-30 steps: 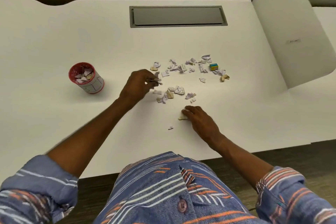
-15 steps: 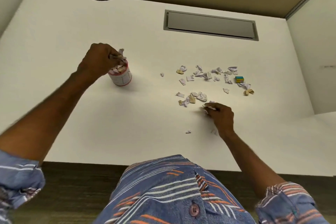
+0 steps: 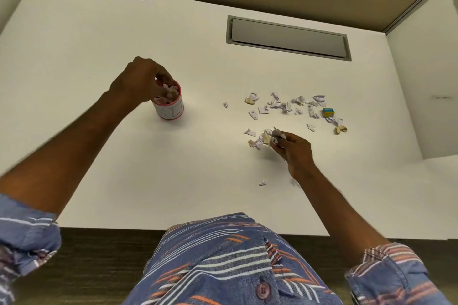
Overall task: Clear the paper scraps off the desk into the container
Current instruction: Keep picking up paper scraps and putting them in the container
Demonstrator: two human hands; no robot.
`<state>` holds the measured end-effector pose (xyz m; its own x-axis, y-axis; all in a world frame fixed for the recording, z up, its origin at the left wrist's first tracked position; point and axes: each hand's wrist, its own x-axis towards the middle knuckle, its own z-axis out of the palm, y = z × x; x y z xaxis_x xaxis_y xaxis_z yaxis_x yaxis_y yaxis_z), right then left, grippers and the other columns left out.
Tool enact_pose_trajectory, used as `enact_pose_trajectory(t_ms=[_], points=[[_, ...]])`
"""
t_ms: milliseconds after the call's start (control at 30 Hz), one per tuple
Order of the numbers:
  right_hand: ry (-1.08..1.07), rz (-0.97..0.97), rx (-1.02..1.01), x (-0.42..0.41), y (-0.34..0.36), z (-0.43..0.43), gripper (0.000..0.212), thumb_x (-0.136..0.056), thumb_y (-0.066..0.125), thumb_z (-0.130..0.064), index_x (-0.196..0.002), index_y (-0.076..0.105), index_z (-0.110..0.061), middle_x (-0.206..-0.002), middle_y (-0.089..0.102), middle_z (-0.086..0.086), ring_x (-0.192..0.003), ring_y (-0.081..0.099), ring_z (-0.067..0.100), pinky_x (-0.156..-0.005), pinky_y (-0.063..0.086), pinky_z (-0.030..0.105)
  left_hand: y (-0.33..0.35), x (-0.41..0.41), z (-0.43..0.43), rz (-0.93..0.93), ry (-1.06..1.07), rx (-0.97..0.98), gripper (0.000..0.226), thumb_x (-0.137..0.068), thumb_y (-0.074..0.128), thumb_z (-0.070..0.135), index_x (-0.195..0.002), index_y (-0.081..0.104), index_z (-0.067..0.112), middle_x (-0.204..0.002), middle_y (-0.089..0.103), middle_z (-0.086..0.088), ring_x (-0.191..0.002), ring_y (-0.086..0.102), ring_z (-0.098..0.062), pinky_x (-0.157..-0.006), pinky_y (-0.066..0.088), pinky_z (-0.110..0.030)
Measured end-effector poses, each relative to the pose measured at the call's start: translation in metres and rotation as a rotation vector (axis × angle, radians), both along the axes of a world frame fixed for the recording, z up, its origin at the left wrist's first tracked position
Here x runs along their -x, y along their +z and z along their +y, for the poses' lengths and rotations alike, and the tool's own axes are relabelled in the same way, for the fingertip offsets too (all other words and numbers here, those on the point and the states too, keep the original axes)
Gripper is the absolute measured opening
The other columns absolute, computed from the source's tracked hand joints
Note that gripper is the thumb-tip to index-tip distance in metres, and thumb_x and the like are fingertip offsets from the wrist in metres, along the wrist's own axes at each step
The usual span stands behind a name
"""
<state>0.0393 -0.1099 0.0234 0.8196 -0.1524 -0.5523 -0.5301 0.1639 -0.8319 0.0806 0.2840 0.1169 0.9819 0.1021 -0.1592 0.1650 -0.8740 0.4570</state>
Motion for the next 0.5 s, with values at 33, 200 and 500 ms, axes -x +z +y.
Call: enact_pose_trajectory(t_ms=[33,200,500], points=[[0.027,-0.008,-0.018,-0.003,0.005,0.01,0.023,-0.088,0.064,0.012,-0.109,0.07,0.007,-0.102,0.073,0.014,-0.09,0.07,0.022,-0.077,0.06,0.023,0.001,-0.001,0.003,0.001,-0.012,0.008,0.025,-0.079,0.075,0.014,-0.103,0.077,0.02,-0.096,0.074,-0.006,-0.072,0.059,-0.016,-0.063,0.042,-0.021],[0.188,-0.061,-0.099,-0.025,0.031,0.086,0.021,-0.089,0.063,0.012,-0.107,0.07,0.006,-0.091,0.07,0.012,-0.082,0.07,0.02,-0.08,0.061,0.026,0.001,-0.005,0.01,0.001,-0.001,0.006,0.025,-0.084,0.067,0.004,-0.105,0.077,0.014,-0.096,0.074,-0.012,-0.054,0.051,-0.008,-0.052,0.039,-0.018],[0.602,-0.39,0.34,-0.069,0.059,0.245,0.013,-0.081,0.076,-0.011,-0.093,0.081,-0.012,-0.088,0.079,0.003,-0.084,0.074,0.018,-0.081,0.062,0.036,-0.009,-0.003,0.015,-0.116,0.086,0.1,0.032,-0.085,0.058,-0.004,-0.111,0.074,0.009,-0.112,0.072,-0.011,-0.107,0.066,-0.025,-0.086,0.049,-0.028]])
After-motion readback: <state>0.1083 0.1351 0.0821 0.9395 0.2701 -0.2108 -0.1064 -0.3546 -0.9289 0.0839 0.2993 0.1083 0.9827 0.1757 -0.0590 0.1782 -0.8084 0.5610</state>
